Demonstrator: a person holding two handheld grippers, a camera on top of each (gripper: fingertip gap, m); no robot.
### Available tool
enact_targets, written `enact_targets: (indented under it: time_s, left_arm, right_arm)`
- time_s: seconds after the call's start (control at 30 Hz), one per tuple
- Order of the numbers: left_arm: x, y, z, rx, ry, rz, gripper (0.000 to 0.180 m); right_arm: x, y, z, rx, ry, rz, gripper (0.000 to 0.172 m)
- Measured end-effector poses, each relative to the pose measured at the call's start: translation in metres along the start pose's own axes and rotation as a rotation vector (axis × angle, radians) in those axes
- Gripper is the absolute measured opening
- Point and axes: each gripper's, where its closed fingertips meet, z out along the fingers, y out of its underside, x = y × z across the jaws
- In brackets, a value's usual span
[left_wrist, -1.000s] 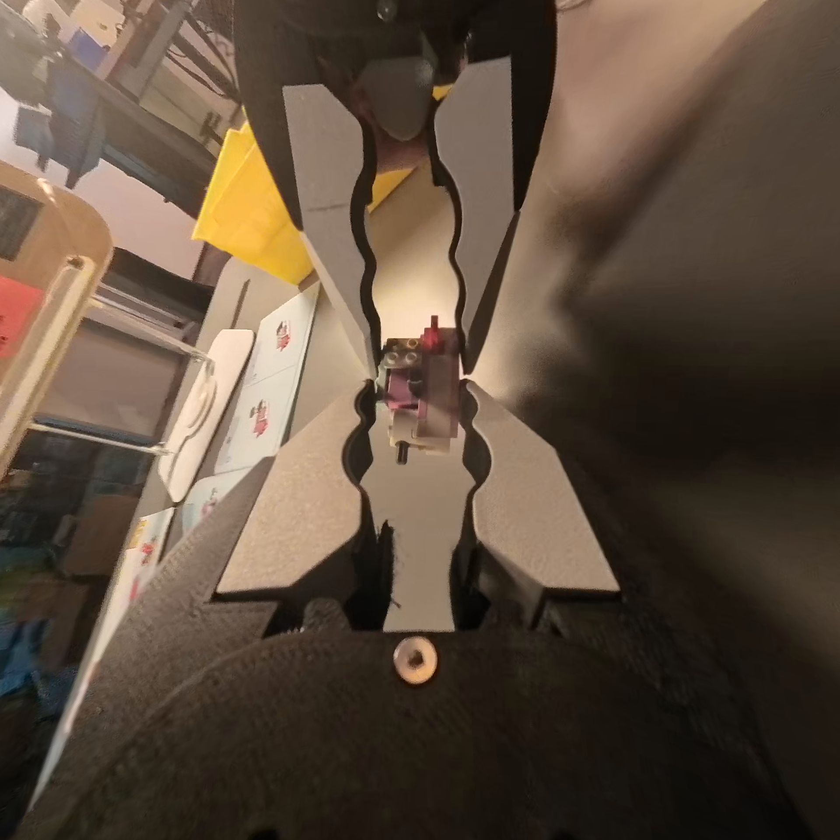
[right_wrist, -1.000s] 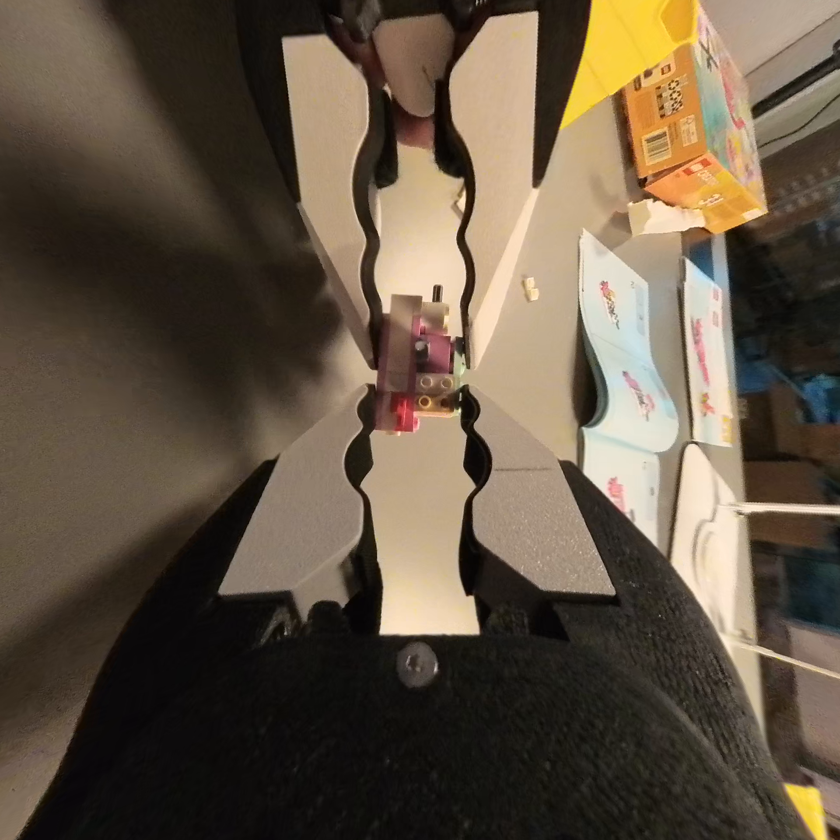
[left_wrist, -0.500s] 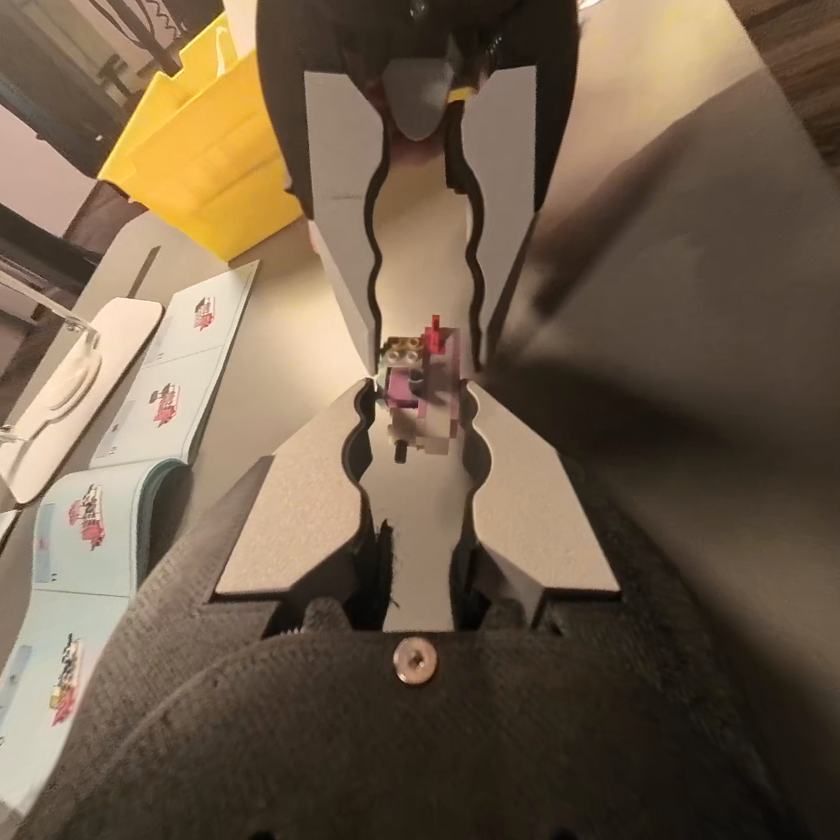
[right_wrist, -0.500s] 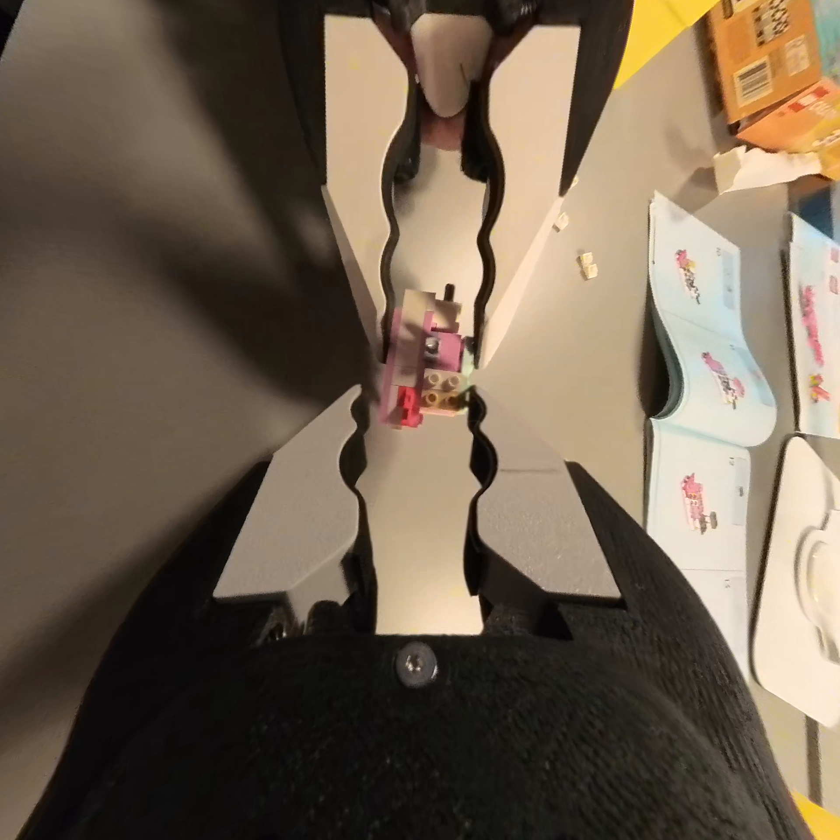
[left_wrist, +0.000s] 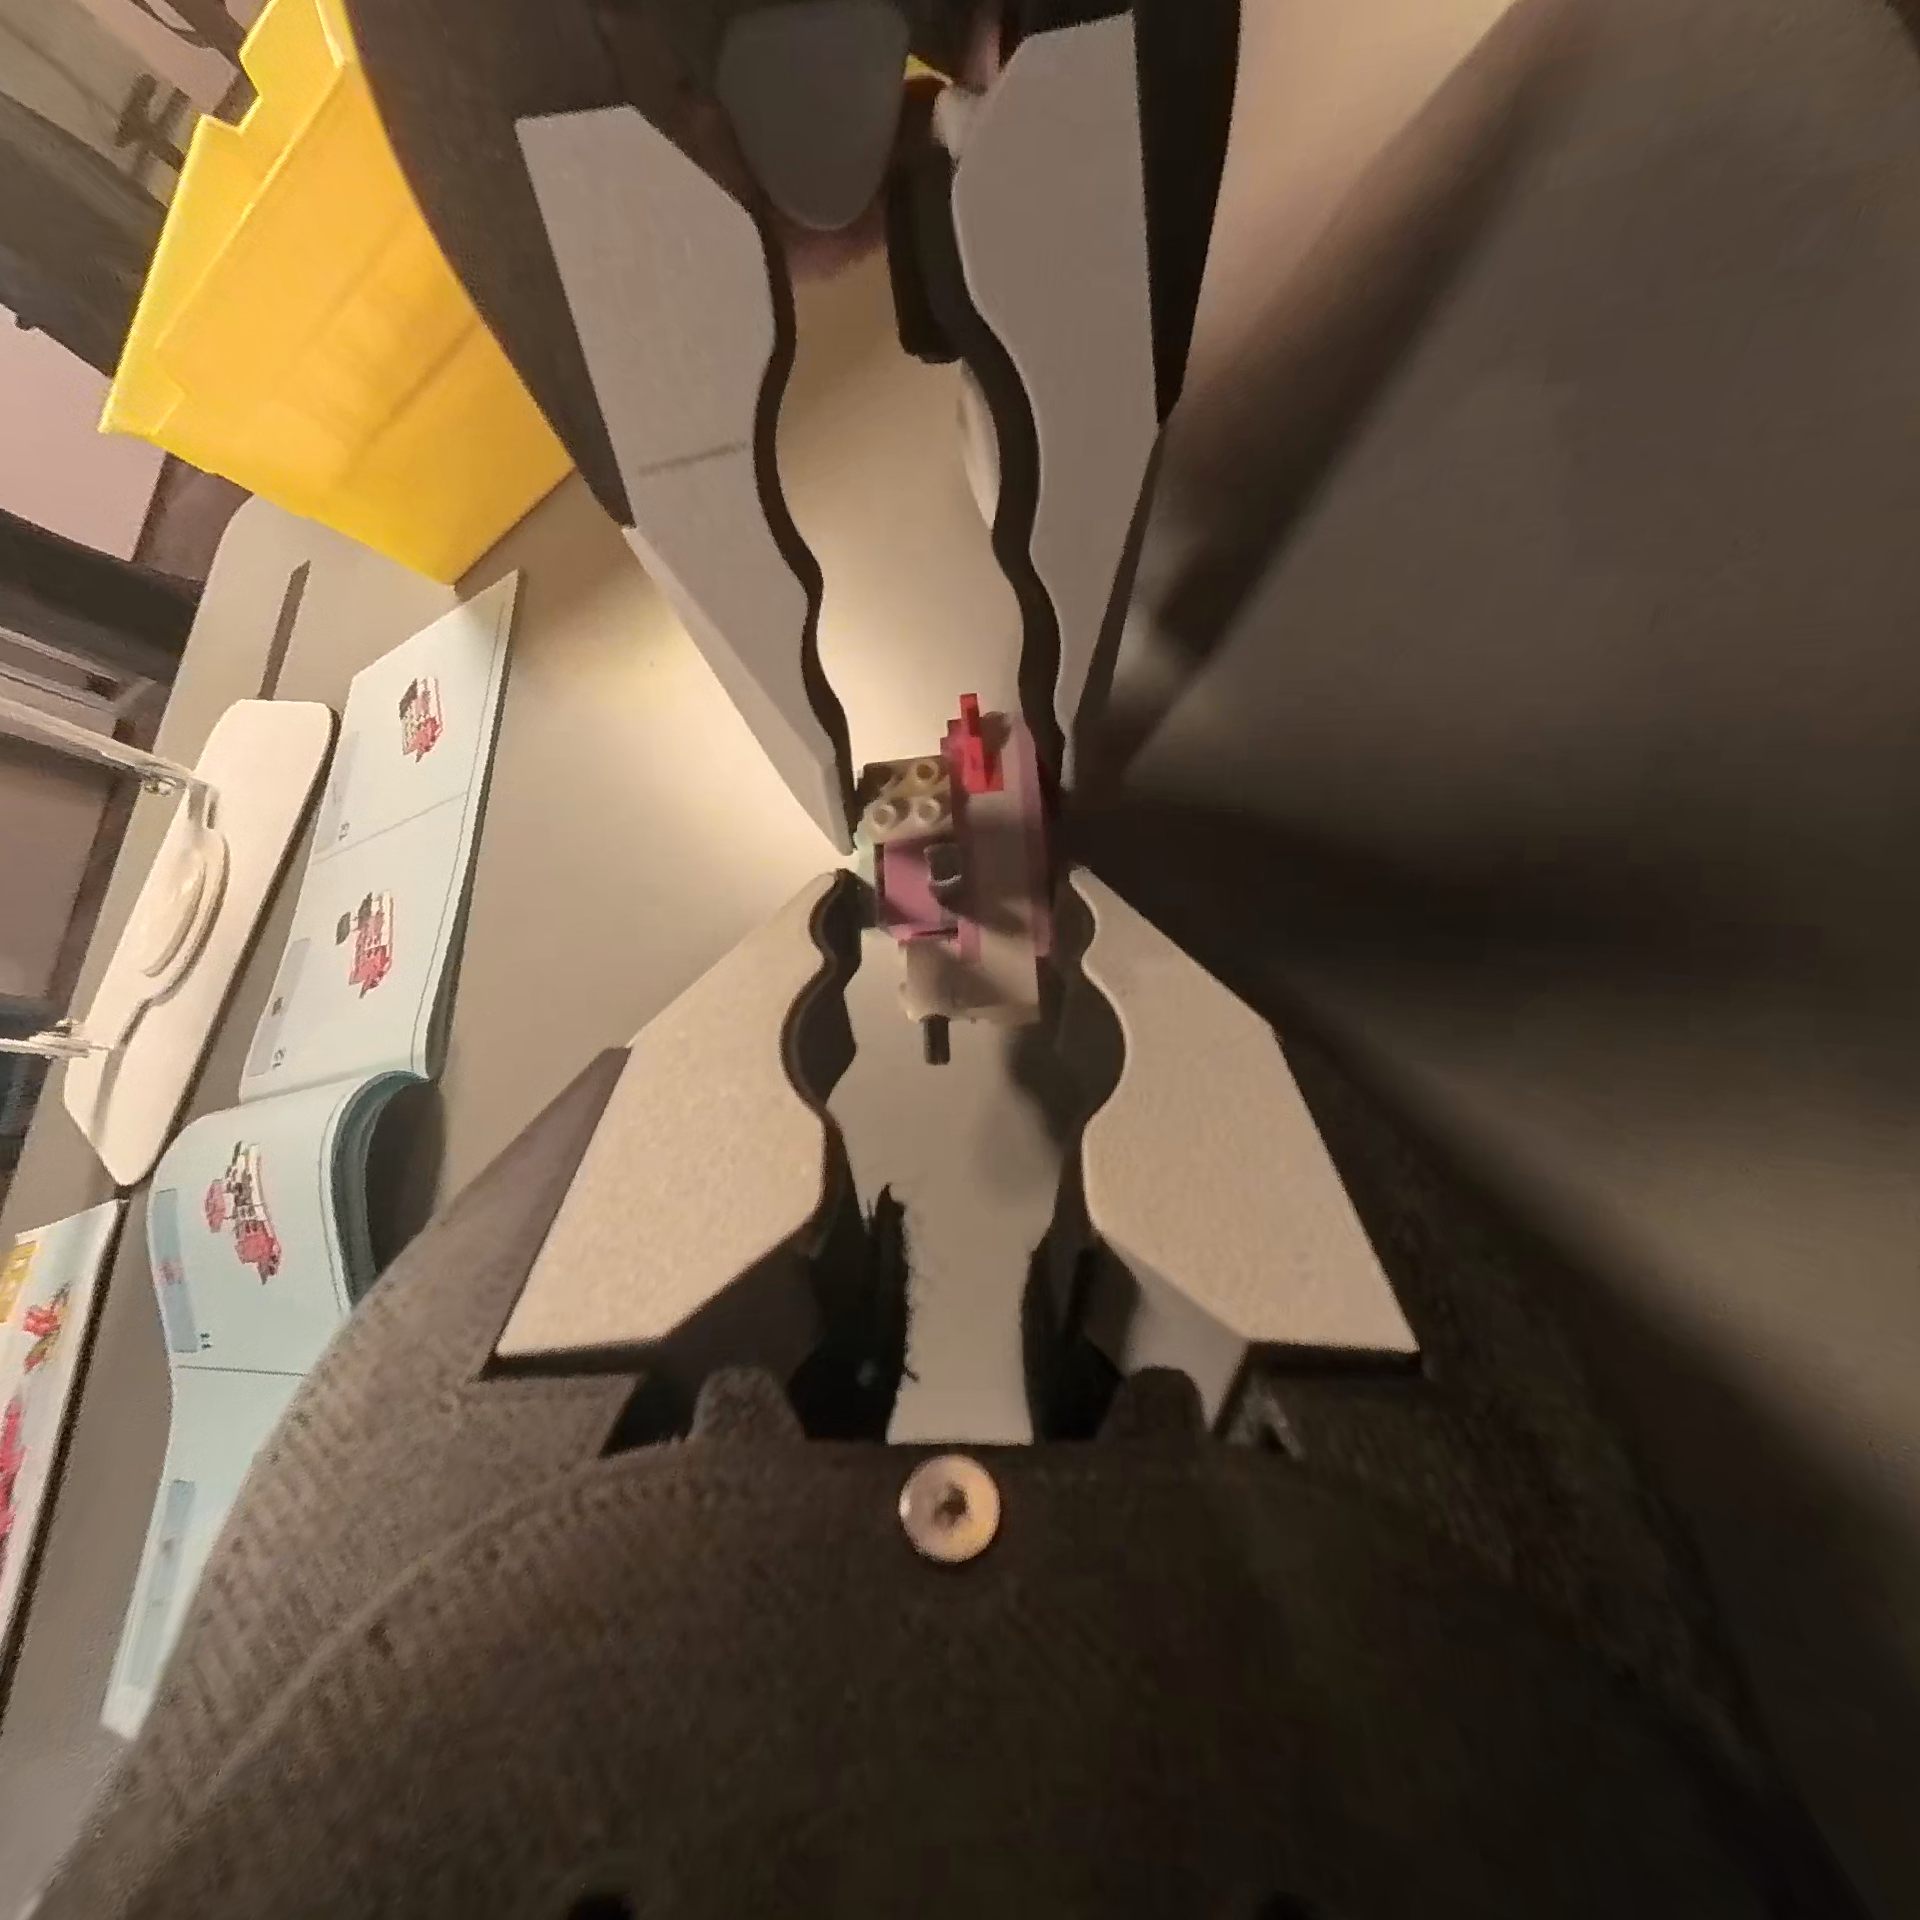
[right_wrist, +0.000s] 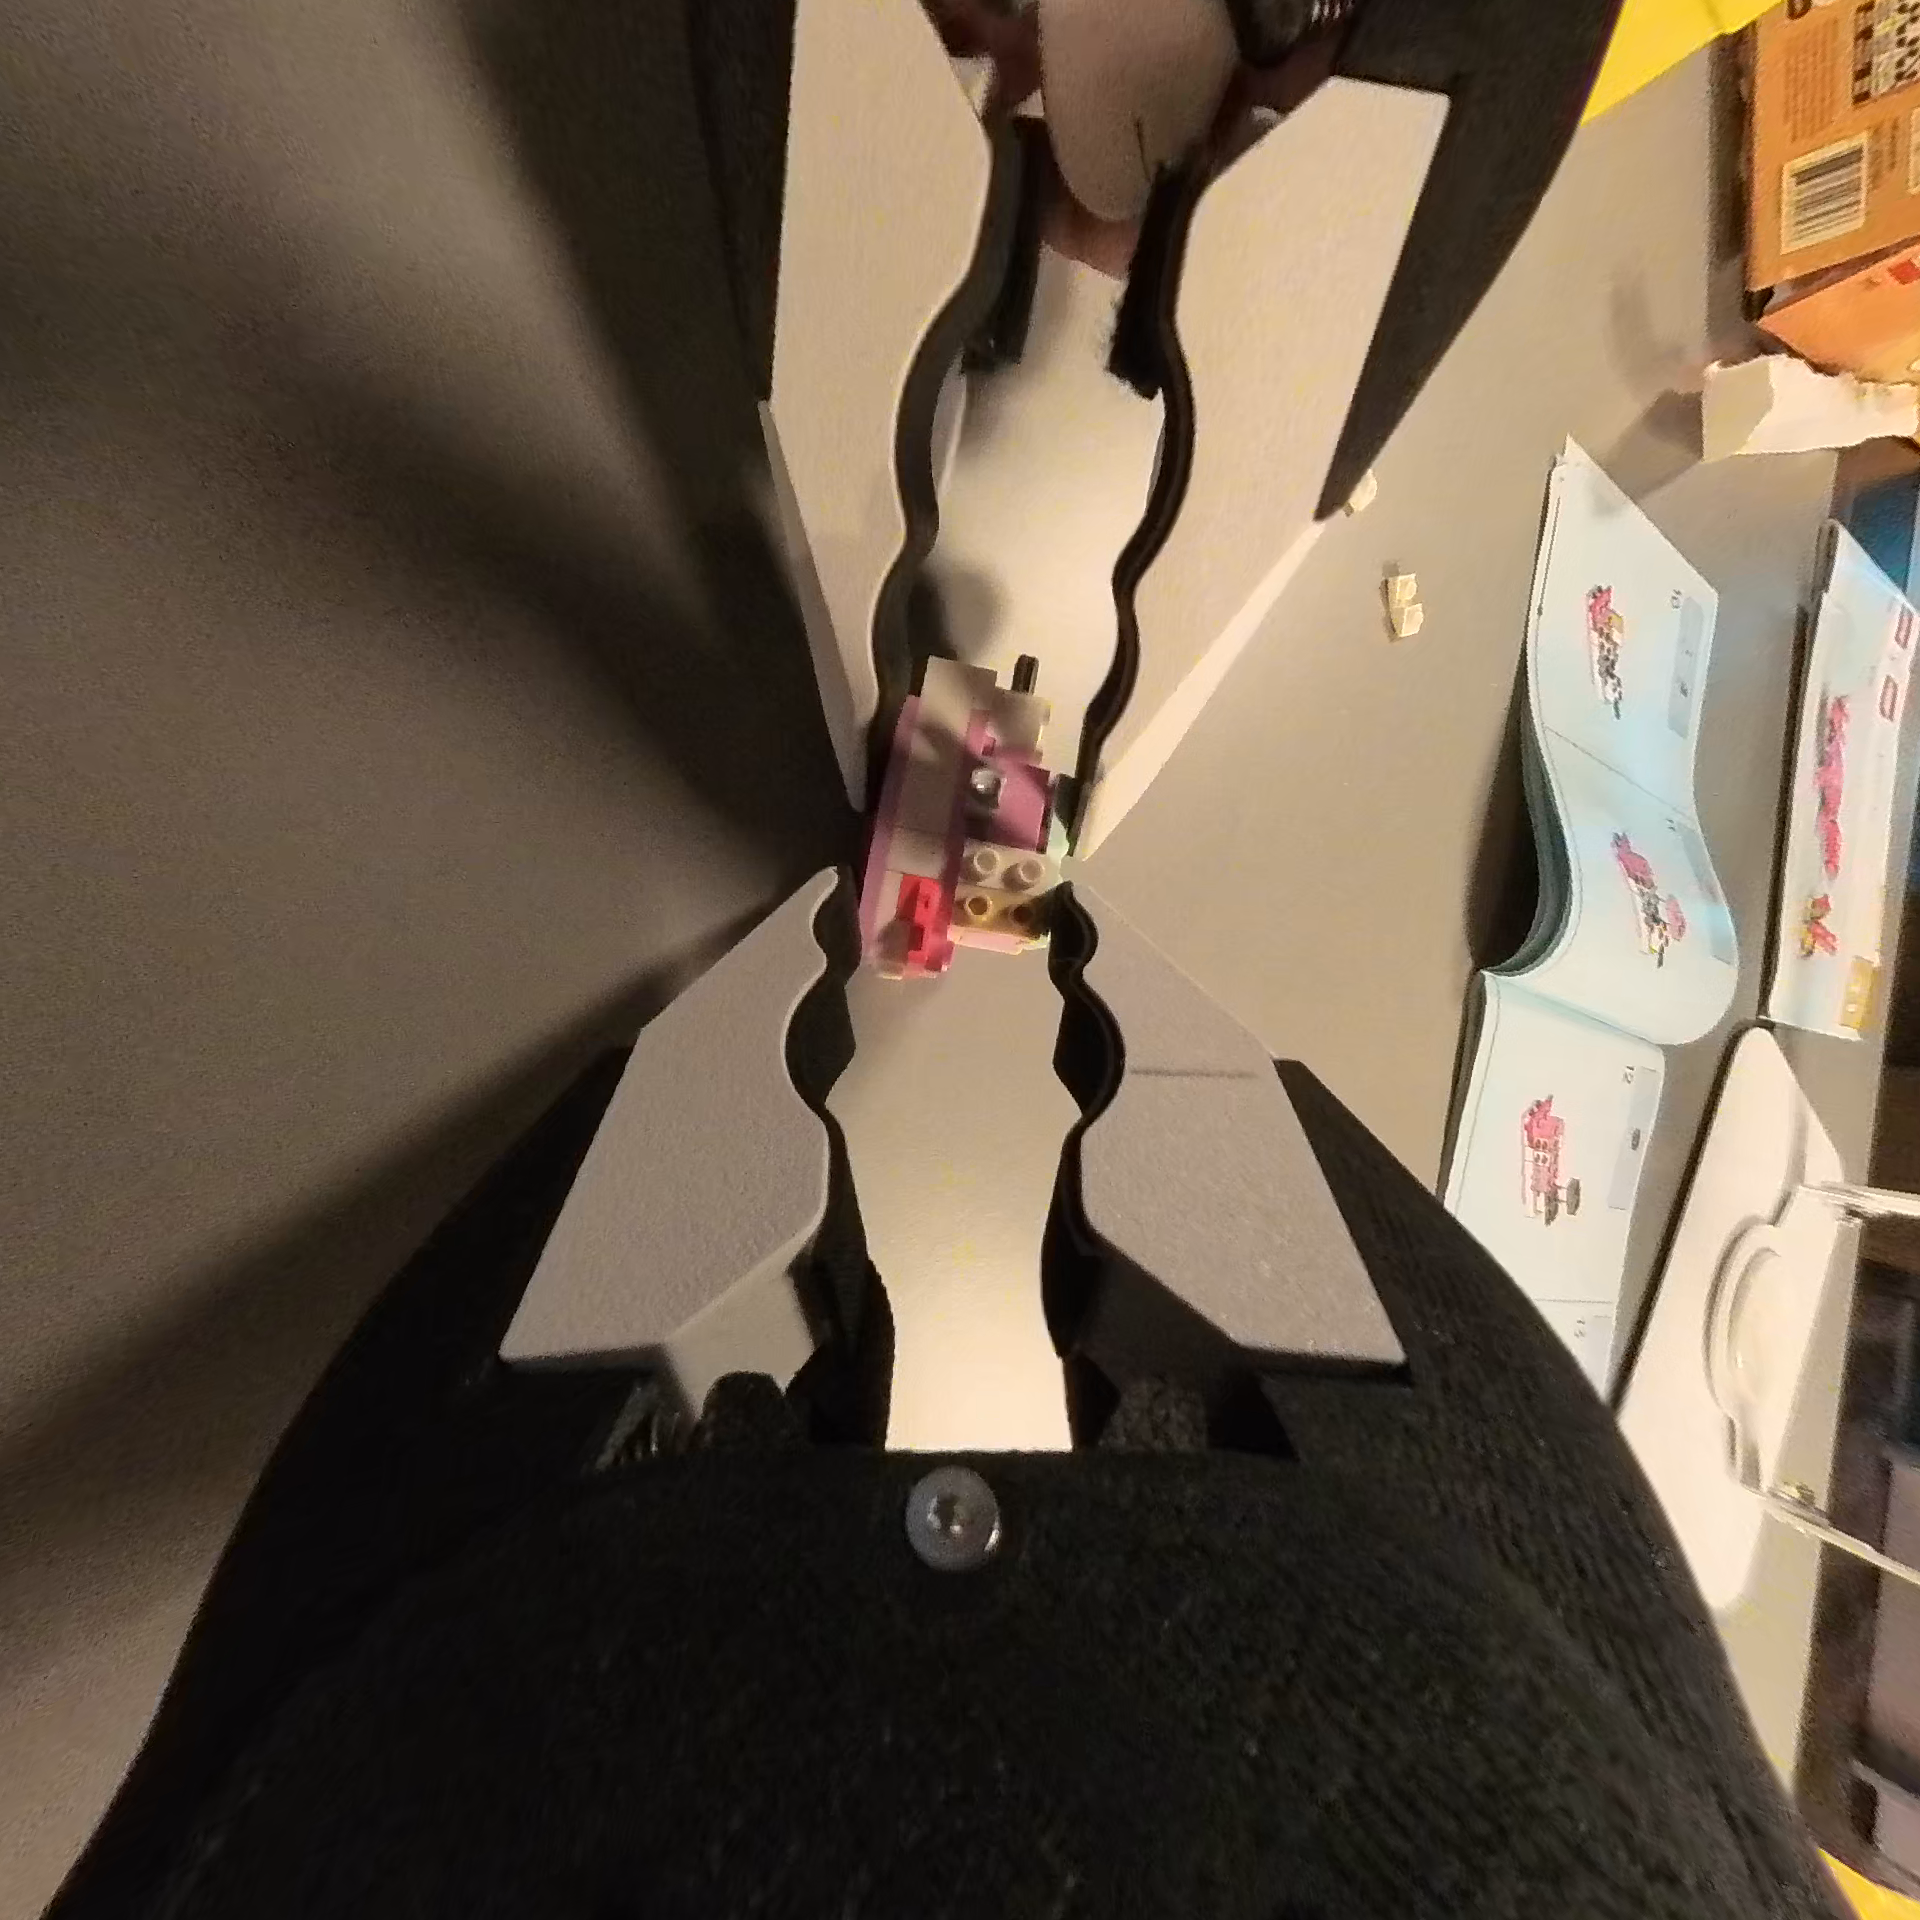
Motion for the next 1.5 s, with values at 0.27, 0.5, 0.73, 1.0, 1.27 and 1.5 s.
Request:
enact_targets:
  time_s: [0.27,0.5,0.73,1.0,1.27,1.5]
  left_arm:
    - [-0.032,-0.028,-0.022,0.334,0.142,-0.671,0.077]
    - [-0.032,-0.048,-0.036,0.537,0.379,-0.917,0.044]
    - [-0.042,-0.045,-0.035,0.547,0.273,-0.893,0.029]
    - [-0.046,-0.042,-0.034,0.522,0.205,-0.871,0.029]
    - [-0.047,-0.041,-0.034,0.532,0.218,-0.902,0.029]
    - [-0.049,-0.042,-0.034,0.530,0.193,-0.884,0.029]
  right_arm:
    - [0.029,-0.012,-0.023,0.089,0.253,-0.094,0.035]
    - [0.046,-0.033,-0.041,0.090,0.477,-0.287,0.036]
    - [0.055,-0.033,-0.038,0.035,0.553,-0.387,0.036]
    - [0.061,-0.030,-0.033,0.022,0.546,-0.341,0.038]
    - [0.062,-0.026,-0.030,-0.090,0.617,-0.541,0.039]
    - [0.062,-0.020,-0.031,-0.106,0.588,-0.517,0.048]
